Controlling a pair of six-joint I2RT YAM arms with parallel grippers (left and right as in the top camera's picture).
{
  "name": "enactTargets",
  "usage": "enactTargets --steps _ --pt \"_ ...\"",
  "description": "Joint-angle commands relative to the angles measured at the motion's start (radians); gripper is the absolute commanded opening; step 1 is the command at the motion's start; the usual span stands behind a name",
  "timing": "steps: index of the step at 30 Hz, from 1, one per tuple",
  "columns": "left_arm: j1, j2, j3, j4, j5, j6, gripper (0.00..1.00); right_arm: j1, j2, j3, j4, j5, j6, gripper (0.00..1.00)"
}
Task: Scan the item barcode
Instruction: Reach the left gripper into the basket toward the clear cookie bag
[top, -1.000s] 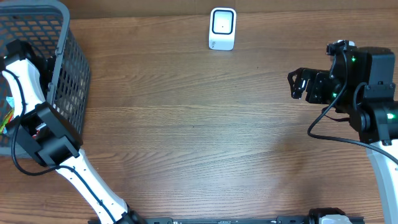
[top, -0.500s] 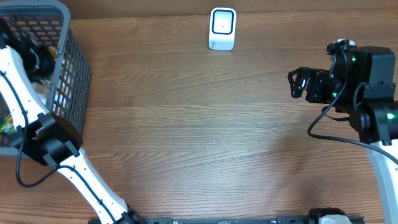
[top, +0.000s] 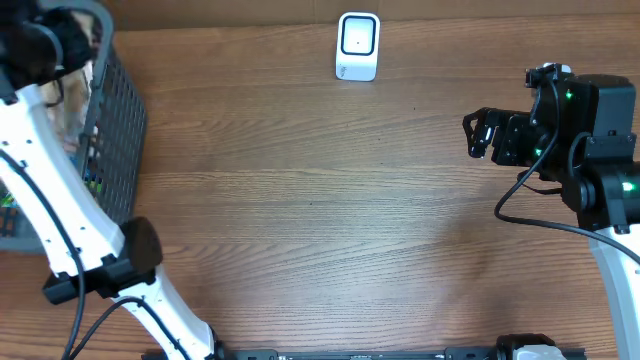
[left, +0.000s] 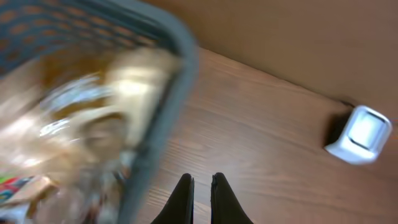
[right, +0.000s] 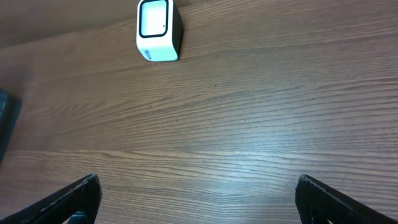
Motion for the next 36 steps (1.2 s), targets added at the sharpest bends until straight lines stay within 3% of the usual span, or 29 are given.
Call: enactTargets --steps 1,4,9,12,13,18,20,23,30,36 --pt "-0.121 -0.031 0.016 -0.026 -0.002 -0.009 0.04 0.004 -0.006 0.023 0.008 -0.001 0.000 1.00" --pt "-0.233 -0.023 0.006 -0.061 -0.100 -0.021 0.04 0.004 -0.006 0.023 0.008 -0.001 0.000 1.00" --pt "-0.298 -0.023 -0.025 -0.061 -0.432 -0.167 0.05 0.004 -0.006 0.023 0.008 -0.001 0.000 1.00" --pt "-0.258 -0.024 -0.024 -0.050 -0.450 -0.195 0.40 0.004 -0.006 0.023 0.008 -0.001 0.000 1.00" --pt "-0.209 -0.024 -0.024 -0.051 -0.449 -0.222 0.56 0.004 -0.006 0.023 0.008 -0.001 0.000 1.00" --pt "-0.044 -0.024 -0.025 -0.050 -0.429 -0.268 0.69 0.004 -0.003 0.018 0.008 -0.001 0.000 1.00" --pt "0.047 -0.022 -0.028 -0.047 -0.429 -0.267 0.82 0.004 0.008 0.018 0.008 -0.002 0.000 1.00" --pt "0.129 -0.002 -0.039 -0.042 -0.421 -0.259 0.91 0.004 0.030 0.018 0.008 -0.002 0.000 1.00" --pt "0.241 0.183 -0.041 -0.014 -0.278 -0.113 0.96 0.004 0.059 0.018 0.009 -0.010 0.000 1.00" --pt "0.254 0.357 -0.041 -0.015 -0.262 -0.097 1.00 0.004 0.059 0.018 0.008 -0.014 0.000 1.00"
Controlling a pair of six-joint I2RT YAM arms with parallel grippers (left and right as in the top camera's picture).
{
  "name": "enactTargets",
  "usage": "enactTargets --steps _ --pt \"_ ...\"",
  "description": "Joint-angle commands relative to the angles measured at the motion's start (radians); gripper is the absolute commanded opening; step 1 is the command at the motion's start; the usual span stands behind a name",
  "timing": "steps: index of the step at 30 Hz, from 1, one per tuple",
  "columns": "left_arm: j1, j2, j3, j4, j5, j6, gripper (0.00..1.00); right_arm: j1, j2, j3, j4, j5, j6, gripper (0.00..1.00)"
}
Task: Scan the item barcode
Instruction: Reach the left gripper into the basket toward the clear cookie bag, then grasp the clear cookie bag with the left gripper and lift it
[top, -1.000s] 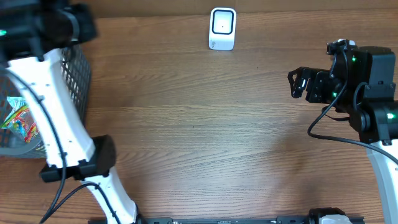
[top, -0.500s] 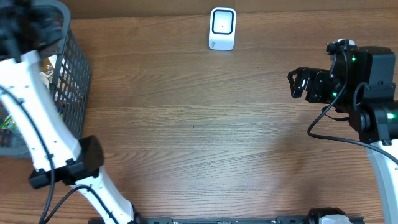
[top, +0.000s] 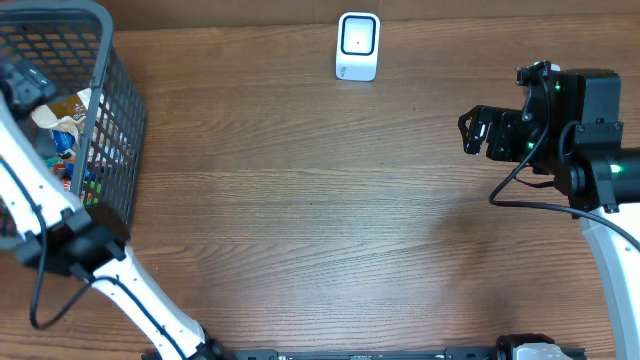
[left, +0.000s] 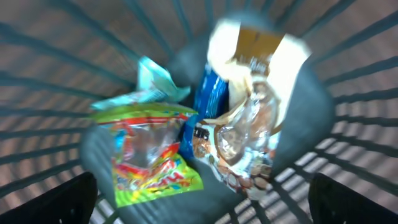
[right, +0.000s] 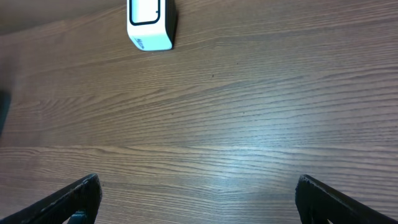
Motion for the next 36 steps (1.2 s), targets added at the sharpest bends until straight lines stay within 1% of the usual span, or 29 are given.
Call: enactTargets --steps 1,3,5,11,15,22,25,27,28,29,30,31,32,36 --pt "0.002 0.093 -0.004 -0.001 0.060 0.050 0.99 0.004 -0.003 0.018 0.006 -0.013 0.000 1.00" --pt "0.000 0.129 -0.004 -0.007 0.073 0.050 0.93 0.004 -0.003 0.018 0.006 -0.013 0.000 1.00" --pt "-0.009 0.138 -0.005 -0.007 0.080 0.049 0.91 0.004 -0.003 0.018 0.006 -0.014 0.000 1.00" --pt "-0.032 0.146 -0.005 0.000 0.113 0.064 0.92 0.004 -0.003 0.018 0.011 -0.013 0.000 1.00" --pt "-0.041 0.187 -0.005 0.009 0.112 0.064 0.93 0.004 -0.003 0.018 0.008 -0.014 0.000 1.00" --pt "-0.039 0.315 -0.005 0.019 0.108 0.048 0.93 0.004 -0.003 0.018 0.005 -0.015 0.000 1.00" --pt "-0.039 0.353 -0.005 0.022 0.105 0.012 0.91 0.004 -0.003 0.018 0.004 -0.017 0.000 1.00" --pt "-0.039 0.377 -0.005 0.026 0.105 -0.005 0.84 0.004 -0.003 0.018 0.002 -0.017 0.000 1.00" --pt "-0.039 0.383 -0.005 0.026 0.105 -0.005 0.72 0.004 -0.003 0.018 0.002 -0.017 0.000 1.00" --pt "-0.039 0.386 -0.005 0.024 0.105 -0.005 0.57 0.004 -0.003 0.018 0.002 -0.016 0.000 1.00" --pt "-0.039 0.386 -0.005 0.023 0.105 -0.005 0.32 0.004 -0.003 0.018 0.002 -0.016 0.000 1.00" --pt "-0.039 0.386 -0.005 0.019 0.106 -0.005 0.13 0.004 -0.003 0.018 0.002 -0.016 0.000 1.00" --pt "-0.039 0.385 -0.004 0.013 0.106 -0.005 0.04 0.004 -0.003 0.018 0.002 -0.017 0.000 1.00" --pt "-0.039 0.357 0.002 -0.016 0.105 -0.006 0.04 0.004 -0.003 0.018 0.002 -0.016 0.000 1.00"
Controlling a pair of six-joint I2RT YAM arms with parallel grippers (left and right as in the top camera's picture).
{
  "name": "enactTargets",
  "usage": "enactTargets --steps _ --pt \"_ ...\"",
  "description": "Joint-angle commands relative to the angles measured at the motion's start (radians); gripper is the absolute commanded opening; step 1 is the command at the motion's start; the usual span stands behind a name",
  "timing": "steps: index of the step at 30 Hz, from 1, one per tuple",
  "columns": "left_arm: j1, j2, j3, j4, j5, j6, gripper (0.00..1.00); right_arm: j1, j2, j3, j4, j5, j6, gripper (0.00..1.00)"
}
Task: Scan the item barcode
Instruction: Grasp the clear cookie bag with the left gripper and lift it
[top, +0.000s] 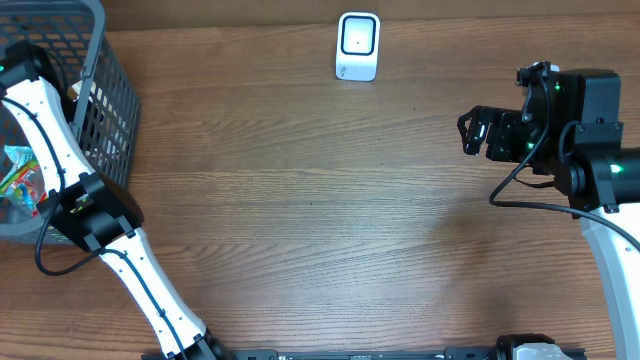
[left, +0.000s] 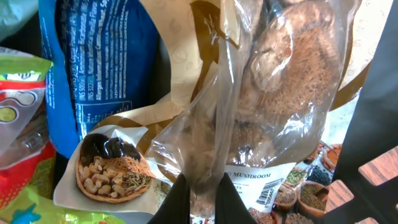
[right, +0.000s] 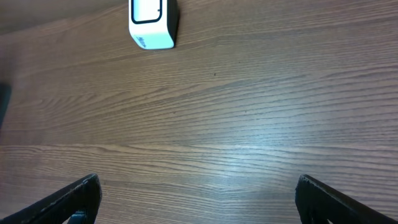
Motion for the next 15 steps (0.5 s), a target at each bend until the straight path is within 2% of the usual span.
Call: enactTargets --steps 1,15 --pt "0.003 0.005 0.016 -0.018 0.008 -0.011 0.04 0.004 -0.003 0.018 0.006 -0.009 0.000 1.00" --pt "-0.002 -0.525 0.025 -0.010 0.008 -0.016 0.04 0.004 -0.003 0.018 0.006 -0.009 0.000 1.00"
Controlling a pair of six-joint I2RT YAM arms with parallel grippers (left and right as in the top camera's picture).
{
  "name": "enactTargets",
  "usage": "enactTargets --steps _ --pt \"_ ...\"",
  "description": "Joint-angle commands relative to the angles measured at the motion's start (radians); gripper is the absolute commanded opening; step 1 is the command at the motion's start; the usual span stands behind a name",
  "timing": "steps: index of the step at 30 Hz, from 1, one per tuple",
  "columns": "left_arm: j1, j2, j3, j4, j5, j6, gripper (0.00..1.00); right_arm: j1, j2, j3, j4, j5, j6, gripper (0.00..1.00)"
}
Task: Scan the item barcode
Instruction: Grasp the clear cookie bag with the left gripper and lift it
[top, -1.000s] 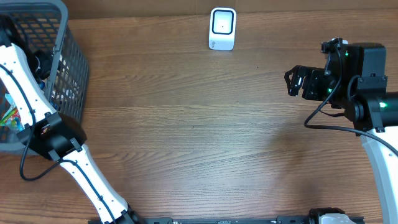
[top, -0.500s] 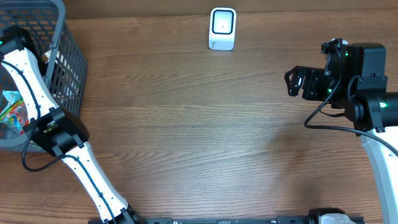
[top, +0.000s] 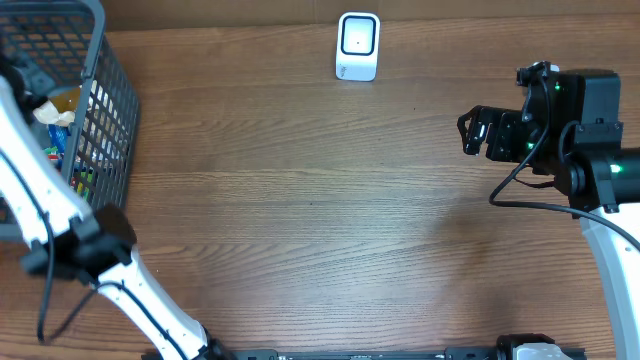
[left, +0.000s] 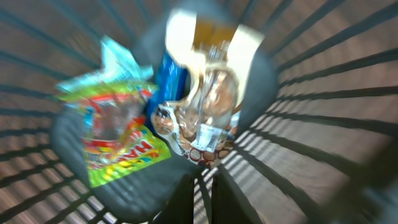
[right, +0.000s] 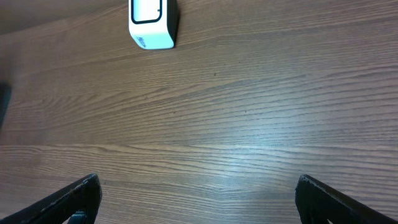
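Note:
The left wrist view is blurred and looks down into the grey wire basket (left: 323, 74). A clear bag with a tan label (left: 211, 106) has its lower end right at the tips of my left gripper (left: 201, 186), which is shut on it. A blue packet (left: 169, 87) and a green and yellow candy bag (left: 118, 143) lie beside the clear bag. The white barcode scanner (top: 357, 45) stands at the table's far edge, also seen as the scanner (right: 152, 22). My right gripper (right: 199, 199) hangs wide open over bare wood, far from the scanner and basket.
The basket (top: 110, 110) fills the table's far left corner, and the left arm (top: 35, 190) reaches into it from the front. The right arm (top: 580, 130) is at the right edge. Wooden tabletop (top: 320, 220) lies between them.
My left gripper was low in the basket, shut on the clear bag seen close up. Now it is higher, still shut, with the whole basket floor in view. The right arm has not moved.
My left gripper was first shut above the basket's rim. It then stood wide open over the packets in the basket. After that it was down among them, shut on the clear bag, and now it is higher. The right gripper stayed open throughout.

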Motion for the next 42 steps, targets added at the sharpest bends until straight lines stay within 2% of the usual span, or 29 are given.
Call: enactTargets --steps 1,4,5,6,8,9,12,15,22,26,30,36,38,40,42 --pt "-0.005 -0.114 0.014 0.000 0.003 -0.015 0.04 0.004 -0.003 0.018 0.006 -0.009 0.000 1.00" --pt "-0.006 -0.142 0.014 0.003 -0.027 -0.015 0.04 0.004 -0.003 0.018 0.006 -0.010 0.000 1.00" --pt "-0.006 -0.142 0.014 0.002 -0.037 -0.015 0.10 0.004 -0.003 0.018 0.006 -0.009 0.000 1.00" --pt "-0.006 -0.136 0.011 0.003 -0.051 -0.014 0.23 0.004 -0.003 0.018 0.006 -0.009 0.000 1.00" --pt "-0.006 -0.111 0.008 0.006 -0.076 -0.014 0.69 0.004 -0.003 0.018 0.006 -0.010 0.000 1.00" --pt "-0.005 -0.093 0.008 0.011 -0.080 -0.012 0.82 0.004 -0.003 0.018 0.006 -0.009 0.000 1.00" --pt "0.012 -0.027 0.008 0.038 -0.074 -0.006 0.93 0.004 -0.003 0.018 0.006 -0.010 0.000 1.00" --pt "0.036 0.063 0.008 0.065 -0.039 0.010 0.94 0.004 -0.003 0.018 0.005 -0.010 0.000 1.00" --pt "0.050 0.248 0.008 0.137 -0.032 0.130 0.93 0.004 -0.003 0.018 0.006 -0.010 0.000 1.00" --pt "0.050 0.358 0.008 0.159 0.035 0.197 0.93 0.004 -0.003 0.018 0.005 -0.010 0.000 1.00" --pt "0.048 0.449 0.008 0.165 0.064 0.200 0.89 0.004 -0.003 0.018 0.006 -0.014 0.000 1.00" --pt "0.037 0.534 0.008 0.145 0.098 0.200 0.89 0.004 -0.003 0.018 0.005 -0.014 0.000 1.00" --pt "0.037 0.547 0.007 0.134 0.105 0.200 0.84 0.004 -0.003 0.018 0.005 -0.014 0.000 1.00" --pt "0.037 0.549 0.004 0.130 0.108 0.200 0.68 0.004 -0.003 0.018 0.006 -0.013 0.000 1.00" --pt "0.037 0.549 0.004 0.130 0.109 0.200 0.59 0.004 -0.003 0.018 0.006 -0.013 0.000 1.00"
